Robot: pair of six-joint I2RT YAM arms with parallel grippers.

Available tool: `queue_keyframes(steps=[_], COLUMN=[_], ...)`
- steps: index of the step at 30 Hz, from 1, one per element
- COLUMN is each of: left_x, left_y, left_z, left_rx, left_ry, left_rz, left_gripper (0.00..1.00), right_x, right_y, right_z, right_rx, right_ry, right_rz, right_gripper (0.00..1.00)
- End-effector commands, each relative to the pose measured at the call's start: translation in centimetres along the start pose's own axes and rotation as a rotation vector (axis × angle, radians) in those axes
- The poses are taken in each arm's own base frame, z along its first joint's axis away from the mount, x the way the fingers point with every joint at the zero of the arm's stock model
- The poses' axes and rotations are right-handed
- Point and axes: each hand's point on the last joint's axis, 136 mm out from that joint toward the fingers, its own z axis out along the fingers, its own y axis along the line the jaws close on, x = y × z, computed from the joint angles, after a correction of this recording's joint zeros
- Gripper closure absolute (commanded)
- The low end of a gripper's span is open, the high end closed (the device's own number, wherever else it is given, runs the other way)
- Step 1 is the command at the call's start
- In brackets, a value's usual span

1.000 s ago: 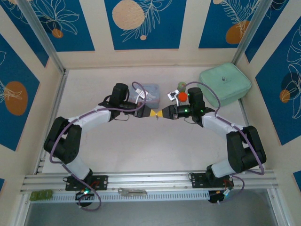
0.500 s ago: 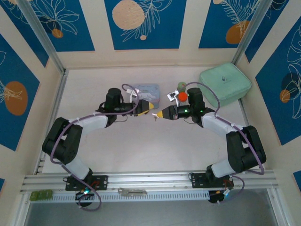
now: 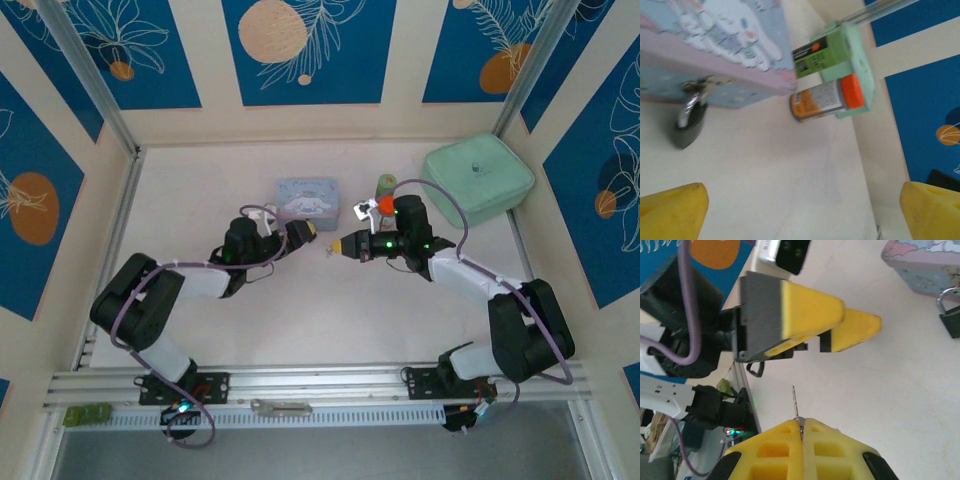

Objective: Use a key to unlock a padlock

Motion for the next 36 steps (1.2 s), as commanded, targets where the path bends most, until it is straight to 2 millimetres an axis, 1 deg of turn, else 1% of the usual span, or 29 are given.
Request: queue_keyframes(steps=[1,4,5,7,9,13,21,23,25,27,28,29,30,31,34,36], left_x=[-2.1,-1.8,-1.5,-0.7,-0.1,0.5,0.9,0.9,0.9,0.9,1.0,0.9,0.8,0.7,0.6,0.7], left_y=[-5.2,-8.1,-8.8,-9.8,-10.3,-10.4,-9.3,-9.3,-9.7,-9.3,-9.1,-8.7,-8.4,-8.2,-8.1,-8.6], left_z=[-0.1,-0.3,-0.3,0.1,0.4,0.7,0.8,0.7,0.7,0.8,0.8,0.7,0.6,0.6,0.6,0.8], left_rx=[0.158,0.270,0.299,0.337,0.353,0.359,0.295,0.287,0.293,0.273,0.261,0.246,0.230,0.216,0.202,0.222], left_ry=[-0.112,-0.123,-0.117,-0.086,-0.059,-0.039,-0.026,-0.028,-0.027,-0.024,-0.025,-0.032,-0.041,-0.048,-0.051,-0.044], left_rz=[0.087,0.099,0.104,0.114,0.124,0.126,0.133,0.142,0.151,0.152,0.153,0.151,0.153,0.155,0.167,0.165], left_gripper=[0.15,0.28,0.31,0.35,0.41,0.49,0.46,0.46,0.48,0.50,0.49,0.46,0.40,0.38,0.40,0.45], right_x=[-0.5,-1.0,-1.2,-1.7,-2.0,-2.1,-2.4,-2.3,-2.2,-2.5,-2.5,-2.6,-2.6,-2.7,-2.8,-2.9], right_y=[-1.2,-1.3,-1.4,-1.0,-0.6,-0.7,-0.2,-0.3,-0.5,-0.5,-0.5,-0.5,-0.4,-0.5,-0.4,-0.3], right_z=[-0.1,0.4,0.5,0.8,1.1,1.4,1.2,1.3,1.3,1.1,0.9,0.8,0.6,0.4,0.2,0.3], right_rx=[0.051,0.022,0.018,-0.035,-0.080,-0.095,-0.119,-0.117,-0.115,-0.123,-0.126,-0.125,-0.127,-0.124,-0.115,-0.119], right_ry=[-0.047,-0.064,-0.070,-0.091,-0.101,-0.103,-0.107,-0.105,-0.107,-0.119,-0.122,-0.125,-0.125,-0.126,-0.132,-0.130], right_rz=[0.022,0.101,0.131,0.167,0.186,0.198,0.191,0.194,0.198,0.196,0.199,0.200,0.195,0.195,0.185,0.184], right_gripper=[1.00,1.00,1.00,1.00,1.00,1.00,1.00,1.00,1.00,1.00,1.00,1.00,1.00,1.00,1.00,1.00])
